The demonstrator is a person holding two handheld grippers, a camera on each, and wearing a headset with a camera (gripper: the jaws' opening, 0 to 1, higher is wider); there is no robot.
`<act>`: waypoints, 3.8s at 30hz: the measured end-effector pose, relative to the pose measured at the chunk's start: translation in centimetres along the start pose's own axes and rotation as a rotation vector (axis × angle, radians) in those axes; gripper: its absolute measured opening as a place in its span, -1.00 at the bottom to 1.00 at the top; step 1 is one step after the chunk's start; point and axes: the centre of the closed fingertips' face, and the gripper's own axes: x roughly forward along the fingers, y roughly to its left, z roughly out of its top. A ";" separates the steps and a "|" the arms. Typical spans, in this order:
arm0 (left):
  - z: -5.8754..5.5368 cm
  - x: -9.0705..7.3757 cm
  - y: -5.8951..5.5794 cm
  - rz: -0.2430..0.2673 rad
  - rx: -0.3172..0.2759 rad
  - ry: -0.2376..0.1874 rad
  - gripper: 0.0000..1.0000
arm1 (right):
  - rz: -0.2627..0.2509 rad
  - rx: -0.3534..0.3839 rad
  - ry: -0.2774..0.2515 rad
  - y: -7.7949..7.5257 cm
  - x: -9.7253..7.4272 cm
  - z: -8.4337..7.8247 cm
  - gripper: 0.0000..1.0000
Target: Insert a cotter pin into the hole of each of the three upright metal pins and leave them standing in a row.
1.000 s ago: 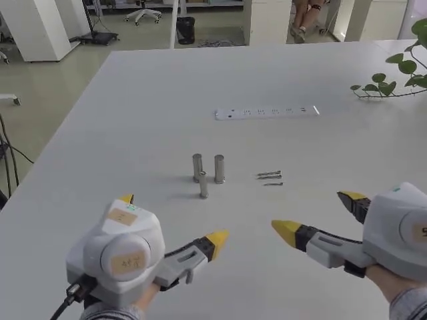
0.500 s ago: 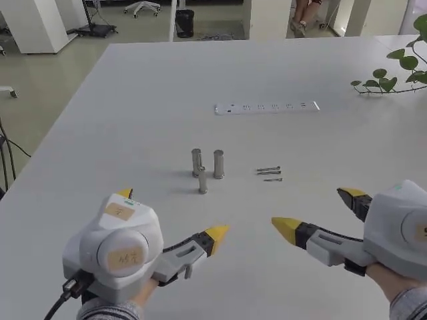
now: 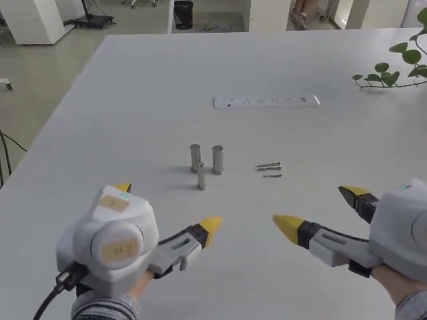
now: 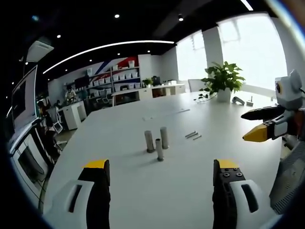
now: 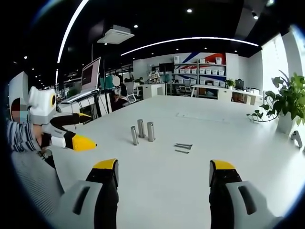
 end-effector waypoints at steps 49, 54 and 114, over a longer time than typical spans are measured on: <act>-3.2 13.6 0.1 -0.155 0.005 0.064 -0.88 | 0.037 0.091 0.102 -0.8 1.2 -1.6 0.21; -3.1 13.7 0.1 -0.153 -0.014 0.060 -0.89 | 0.037 0.093 0.104 -0.8 1.2 -1.7 0.21; -3.0 12.7 -5.7 -0.227 -0.048 0.056 -0.65 | 0.051 0.098 0.150 -1.1 1.3 -1.7 0.09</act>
